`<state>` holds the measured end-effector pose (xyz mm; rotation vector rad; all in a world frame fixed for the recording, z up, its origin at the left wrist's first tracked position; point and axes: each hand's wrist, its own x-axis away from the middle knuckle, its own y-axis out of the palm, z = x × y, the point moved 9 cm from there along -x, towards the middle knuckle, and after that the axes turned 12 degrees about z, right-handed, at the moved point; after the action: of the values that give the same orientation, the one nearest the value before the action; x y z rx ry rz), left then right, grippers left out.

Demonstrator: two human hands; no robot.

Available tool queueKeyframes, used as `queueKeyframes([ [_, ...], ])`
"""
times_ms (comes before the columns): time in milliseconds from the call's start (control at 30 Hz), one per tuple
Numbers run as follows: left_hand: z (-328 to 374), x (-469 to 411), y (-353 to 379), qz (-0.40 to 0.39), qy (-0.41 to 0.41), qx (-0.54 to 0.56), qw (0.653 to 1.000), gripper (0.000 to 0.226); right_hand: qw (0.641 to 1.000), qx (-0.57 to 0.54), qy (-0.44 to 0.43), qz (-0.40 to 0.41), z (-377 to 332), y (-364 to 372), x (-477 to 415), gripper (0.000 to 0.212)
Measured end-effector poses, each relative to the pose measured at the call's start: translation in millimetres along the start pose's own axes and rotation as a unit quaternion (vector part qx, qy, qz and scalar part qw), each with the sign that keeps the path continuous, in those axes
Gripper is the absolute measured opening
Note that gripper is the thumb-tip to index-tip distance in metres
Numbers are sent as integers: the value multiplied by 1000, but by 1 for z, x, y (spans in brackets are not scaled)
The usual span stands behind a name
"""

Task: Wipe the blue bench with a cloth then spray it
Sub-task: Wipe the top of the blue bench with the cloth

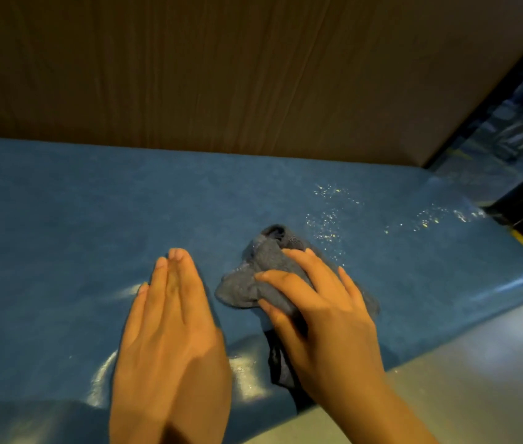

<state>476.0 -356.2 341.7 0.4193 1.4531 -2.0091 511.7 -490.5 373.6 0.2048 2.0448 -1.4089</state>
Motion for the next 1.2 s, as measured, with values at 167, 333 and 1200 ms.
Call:
queueKeyframes([
  [167, -7, -4, 9, -32, -14, 26, 999, 67, 996, -6, 82, 22, 81, -20, -3, 31],
  [333, -10, 0, 14, -7, -28, -9, 1000, 66, 986, 13, 148, 76, 108, -34, 0, 32],
  [1200, 5, -21, 17, -27, -179, -153, 972, 16, 979, -123, -161, 5, 35, -14, -3, 27],
])
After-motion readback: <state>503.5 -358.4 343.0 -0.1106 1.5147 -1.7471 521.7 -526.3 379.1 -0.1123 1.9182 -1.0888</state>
